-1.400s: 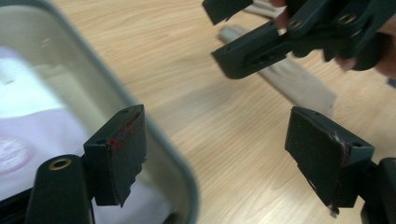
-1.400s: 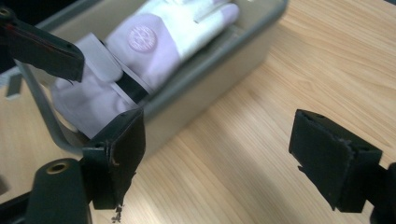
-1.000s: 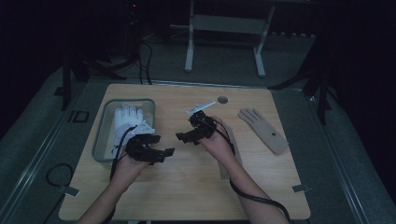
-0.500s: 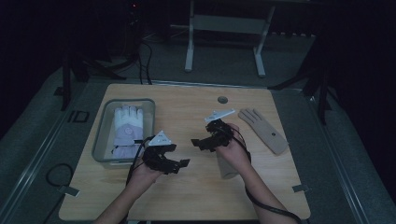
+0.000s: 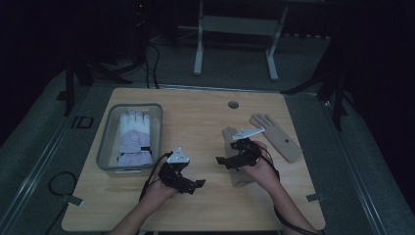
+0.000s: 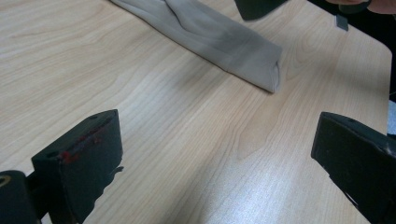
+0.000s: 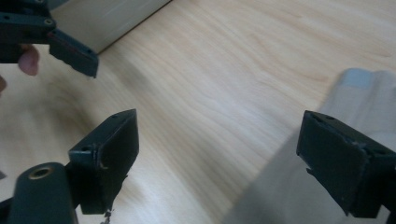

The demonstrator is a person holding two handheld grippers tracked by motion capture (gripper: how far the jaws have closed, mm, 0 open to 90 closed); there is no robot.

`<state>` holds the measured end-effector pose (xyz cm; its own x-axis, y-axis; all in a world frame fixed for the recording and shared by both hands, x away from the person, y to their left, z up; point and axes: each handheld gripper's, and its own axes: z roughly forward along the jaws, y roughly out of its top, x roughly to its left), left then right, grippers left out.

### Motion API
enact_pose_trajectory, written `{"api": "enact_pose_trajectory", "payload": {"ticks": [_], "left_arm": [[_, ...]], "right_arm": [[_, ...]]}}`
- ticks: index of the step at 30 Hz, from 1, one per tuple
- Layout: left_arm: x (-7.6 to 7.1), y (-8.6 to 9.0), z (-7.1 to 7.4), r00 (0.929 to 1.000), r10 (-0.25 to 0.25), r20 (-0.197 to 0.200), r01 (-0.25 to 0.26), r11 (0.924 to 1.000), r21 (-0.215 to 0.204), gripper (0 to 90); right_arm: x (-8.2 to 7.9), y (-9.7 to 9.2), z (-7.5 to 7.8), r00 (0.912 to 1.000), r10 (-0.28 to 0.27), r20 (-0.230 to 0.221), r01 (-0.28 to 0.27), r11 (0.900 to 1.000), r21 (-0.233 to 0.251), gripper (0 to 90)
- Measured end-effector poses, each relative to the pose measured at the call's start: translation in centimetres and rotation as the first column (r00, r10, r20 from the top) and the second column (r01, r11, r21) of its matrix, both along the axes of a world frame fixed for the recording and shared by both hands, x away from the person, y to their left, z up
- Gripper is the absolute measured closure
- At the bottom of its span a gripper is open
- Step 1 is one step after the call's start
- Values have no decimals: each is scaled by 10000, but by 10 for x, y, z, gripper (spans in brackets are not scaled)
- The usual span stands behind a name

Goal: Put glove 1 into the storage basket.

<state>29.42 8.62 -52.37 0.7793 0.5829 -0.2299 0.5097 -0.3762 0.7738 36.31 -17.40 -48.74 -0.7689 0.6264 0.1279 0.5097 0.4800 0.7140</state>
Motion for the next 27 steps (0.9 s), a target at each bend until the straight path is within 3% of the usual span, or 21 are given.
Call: {"api": "enact_pose_trajectory", "payload": {"ticks": [4,6,11,14,16,18,19,20,23,27], "left_arm": [[-5,-3,-6,9990,-62,451,55,9999,156,22],[-8,-4,-10,9968,-2,801,-31,9991,418,22],[-9,-3,-17,9969,115,781,-124,9999,112,22],[-11,-2,-19,9964,164,833,-160,9999,-65,22],[-12,-3,-20,9951,88,986,-103,9998,154,22],[-15,-2,-22,9913,21,1318,-54,9997,248,22],[-16,-2,-23,9887,45,1502,-83,9996,252,22],[-18,-3,-24,9862,88,1655,-137,9995,286,22],[-20,-2,-26,9860,5,1667,-26,9999,121,22],[-21,-2,-29,9854,116,1699,-120,9999,16,22]], "right_arm": [[-1,-13,-6,9998,-192,13,192,9998,28,142],[-3,-18,-12,9997,-214,74,215,9995,-212,145],[-8,-29,-23,9999,-65,-100,64,9999,-77,129],[-12,-37,-29,9999,9,143,-9,10000,36,134],[-15,-43,-32,9983,-77,583,79,10000,-28,134],[-17,-49,-35,9990,-107,429,108,9999,-25,139],[-17,-54,-35,9998,-188,-6,188,9998,-56,140],[-17,-56,-36,9995,-250,-168,249,9997,-39,137],[-19,-63,-37,9989,-436,-193,437,9990,38,101],[-21,-66,-37,9983,-563,140,563,9984,54,108]]}}
